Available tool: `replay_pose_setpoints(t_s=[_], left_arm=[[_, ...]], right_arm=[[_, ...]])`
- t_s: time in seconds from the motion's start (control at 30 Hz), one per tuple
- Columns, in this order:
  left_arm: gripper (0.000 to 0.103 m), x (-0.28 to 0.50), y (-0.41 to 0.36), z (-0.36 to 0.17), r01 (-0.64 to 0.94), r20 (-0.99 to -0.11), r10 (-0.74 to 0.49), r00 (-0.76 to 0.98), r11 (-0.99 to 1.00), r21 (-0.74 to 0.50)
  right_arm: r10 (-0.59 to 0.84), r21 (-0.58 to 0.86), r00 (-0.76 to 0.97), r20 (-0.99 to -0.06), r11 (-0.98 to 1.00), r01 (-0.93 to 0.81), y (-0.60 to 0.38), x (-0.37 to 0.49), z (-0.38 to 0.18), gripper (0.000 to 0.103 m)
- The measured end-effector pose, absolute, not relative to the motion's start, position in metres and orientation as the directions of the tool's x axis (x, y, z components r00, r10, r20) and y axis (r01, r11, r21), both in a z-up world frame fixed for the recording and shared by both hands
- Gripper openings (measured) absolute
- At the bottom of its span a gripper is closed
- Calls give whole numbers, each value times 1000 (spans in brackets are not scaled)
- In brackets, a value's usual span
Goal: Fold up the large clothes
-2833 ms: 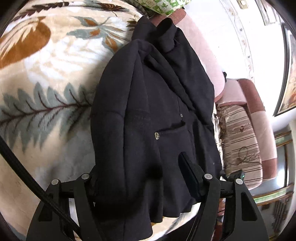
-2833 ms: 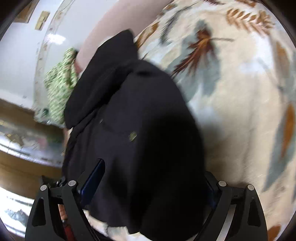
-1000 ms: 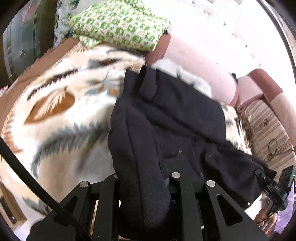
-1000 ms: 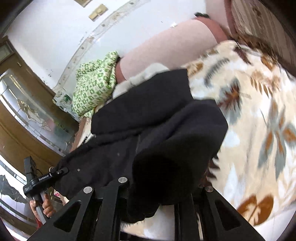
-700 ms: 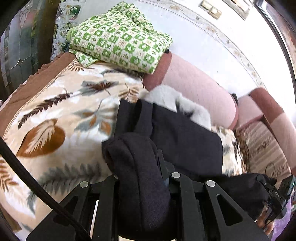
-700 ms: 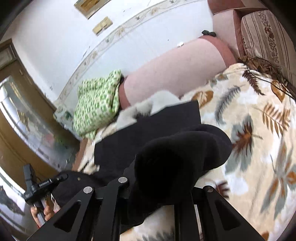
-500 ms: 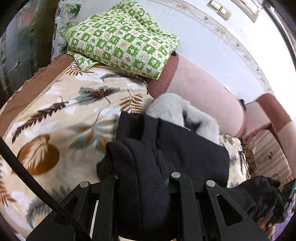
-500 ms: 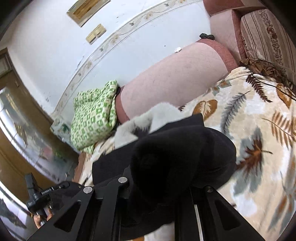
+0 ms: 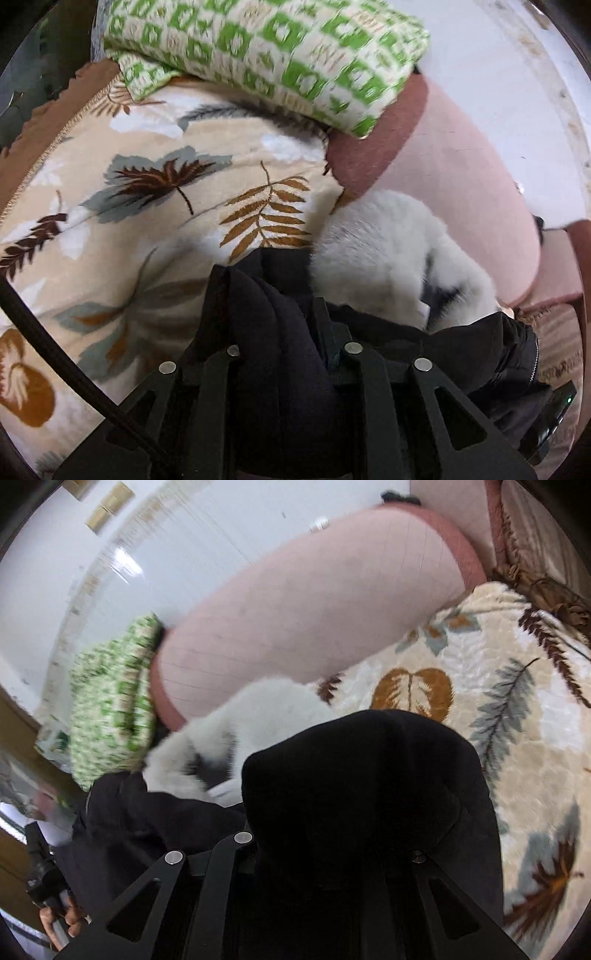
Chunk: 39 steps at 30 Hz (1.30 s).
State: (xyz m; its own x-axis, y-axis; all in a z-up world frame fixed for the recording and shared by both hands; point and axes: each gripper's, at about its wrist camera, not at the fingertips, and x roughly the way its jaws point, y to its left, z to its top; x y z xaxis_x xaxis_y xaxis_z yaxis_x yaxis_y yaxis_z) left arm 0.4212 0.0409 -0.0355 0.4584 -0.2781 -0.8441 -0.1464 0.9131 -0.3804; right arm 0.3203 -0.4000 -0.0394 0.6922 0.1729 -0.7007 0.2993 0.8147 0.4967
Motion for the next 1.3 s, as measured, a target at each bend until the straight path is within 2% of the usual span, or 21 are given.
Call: replay_pose_setpoints(t_s=[0.3, 0.5, 0.73, 0.8, 0.83, 0.87, 0.93, 1.0, 1.03, 1.07, 1.17, 1.3], left_arm=[[23, 449, 27, -79, -171, -855, -252, 454, 917, -361], [25, 454, 27, -96, -190, -832, -274, 482, 895, -404], [26, 447, 19, -96, -157, -802, -239, 548, 912, -378], [30, 450, 25, -92, -159, -810, -285, 513, 896, -415], [37, 452, 32, -87, -169, -811, -328, 484, 874, -455], [48, 452, 37, -81, -167, -799, -364, 478, 856, -490], [57, 444, 50, -56, -141, -751, -411, 517, 824, -549], [70, 431, 57, -31, -125, -731, -379, 567, 838, -532], [77, 422, 59, -16, -124, -722, -335, 605, 856, -502], [79, 411, 62, 0, -127, -711, -280, 645, 879, -461], [80, 372, 66, 38, -120, -699, -179, 693, 927, -356], [83, 308, 72, 60, -101, -669, -152, 728, 941, -323]], right_arm=[[241, 559, 660, -711, 764, 322, -419, 359, -88, 16], [263, 598, 684, -680, 739, 311, -423, 365, -103, 16], [284, 662, 741, -609, 697, 276, -427, 358, -113, 16], [289, 670, 742, -605, 689, 278, -428, 357, -113, 16], [293, 670, 735, -611, 686, 284, -428, 358, -111, 17], [297, 669, 726, -620, 683, 292, -428, 359, -109, 18], [303, 666, 704, -642, 675, 317, -428, 359, -101, 19], [314, 670, 694, -648, 668, 324, -428, 356, -90, 27], [327, 680, 695, -640, 663, 314, -428, 353, -84, 51], [314, 675, 703, -638, 667, 316, -427, 349, -75, 76], [251, 646, 725, -641, 688, 332, -426, 334, -49, 91], [175, 579, 748, -640, 750, 319, -418, 308, -5, 93]])
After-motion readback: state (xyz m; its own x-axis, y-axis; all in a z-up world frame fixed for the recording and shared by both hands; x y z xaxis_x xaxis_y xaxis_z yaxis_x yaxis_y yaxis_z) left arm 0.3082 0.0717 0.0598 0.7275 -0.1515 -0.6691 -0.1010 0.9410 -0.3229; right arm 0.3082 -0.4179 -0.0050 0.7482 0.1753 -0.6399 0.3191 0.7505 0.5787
